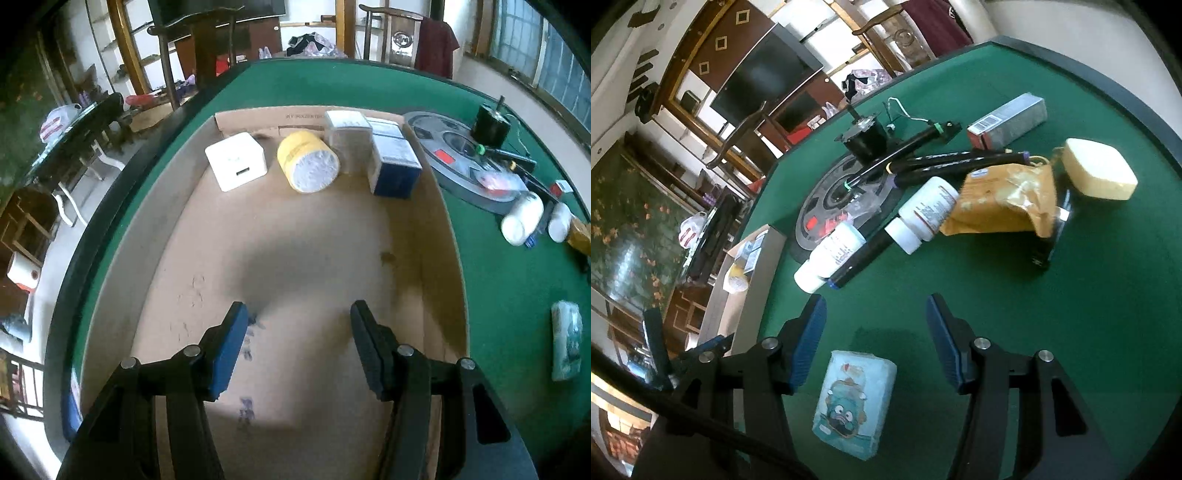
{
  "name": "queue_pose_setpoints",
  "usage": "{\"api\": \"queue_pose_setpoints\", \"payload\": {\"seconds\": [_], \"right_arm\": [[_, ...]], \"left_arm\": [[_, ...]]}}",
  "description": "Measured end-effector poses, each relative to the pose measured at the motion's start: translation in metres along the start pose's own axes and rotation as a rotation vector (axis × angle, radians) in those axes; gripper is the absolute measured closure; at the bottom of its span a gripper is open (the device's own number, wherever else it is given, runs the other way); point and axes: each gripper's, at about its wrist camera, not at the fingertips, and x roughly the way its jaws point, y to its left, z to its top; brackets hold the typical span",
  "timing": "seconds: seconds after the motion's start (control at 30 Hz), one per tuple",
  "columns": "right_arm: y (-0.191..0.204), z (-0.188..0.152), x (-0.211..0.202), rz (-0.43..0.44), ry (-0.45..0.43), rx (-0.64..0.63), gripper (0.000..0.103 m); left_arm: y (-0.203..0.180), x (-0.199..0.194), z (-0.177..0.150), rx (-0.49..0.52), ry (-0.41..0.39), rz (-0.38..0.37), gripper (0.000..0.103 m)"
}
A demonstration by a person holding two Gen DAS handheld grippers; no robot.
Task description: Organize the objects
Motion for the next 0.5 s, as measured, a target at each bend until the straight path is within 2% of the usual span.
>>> {"api": "queue_pose_setpoints", "payload": {"seconds": [0.13, 0.2, 0.3, 0.37, 0.4, 0.47, 0.5], "right_arm": [[-0.009, -0.005, 0.000, 0.007, 0.009, 0.017, 0.048], [-0.013, -0.007, 0.001, 0.012, 0.014, 0.028, 0.048], [-0.017, -0.008, 0.002, 0.022, 0.020, 0.039, 0.048], [-0.019, -0.008, 0.000, 0.025, 0.015, 0.040, 0.048], [-0.019, -0.007, 0.000, 0.026, 0.011, 0.039, 0.048], [-0.020, -0.006, -0.001, 0.029, 0.008, 0.042, 0.048], [-0.021, -0.005, -0.001, 0.031, 0.008, 0.045, 0.048]], "left_arm": [[-0.011, -0.013, -0.021, 0.058, 0.018, -0.034, 0.051], [-0.016, -0.020, -0.032, 0.104, 0.051, -0.063, 0.051], [-0.019, -0.035, -0.039, 0.153, 0.104, -0.137, 0.051], [-0.019, -0.049, -0.035, 0.162, 0.070, -0.171, 0.051], [-0.016, -0.059, -0.027, 0.144, 0.028, -0.191, 0.051], [-0.005, -0.070, -0.005, 0.072, -0.040, -0.220, 0.051], [0.003, -0.071, 0.009, 0.012, -0.062, -0.274, 0.051]]}}
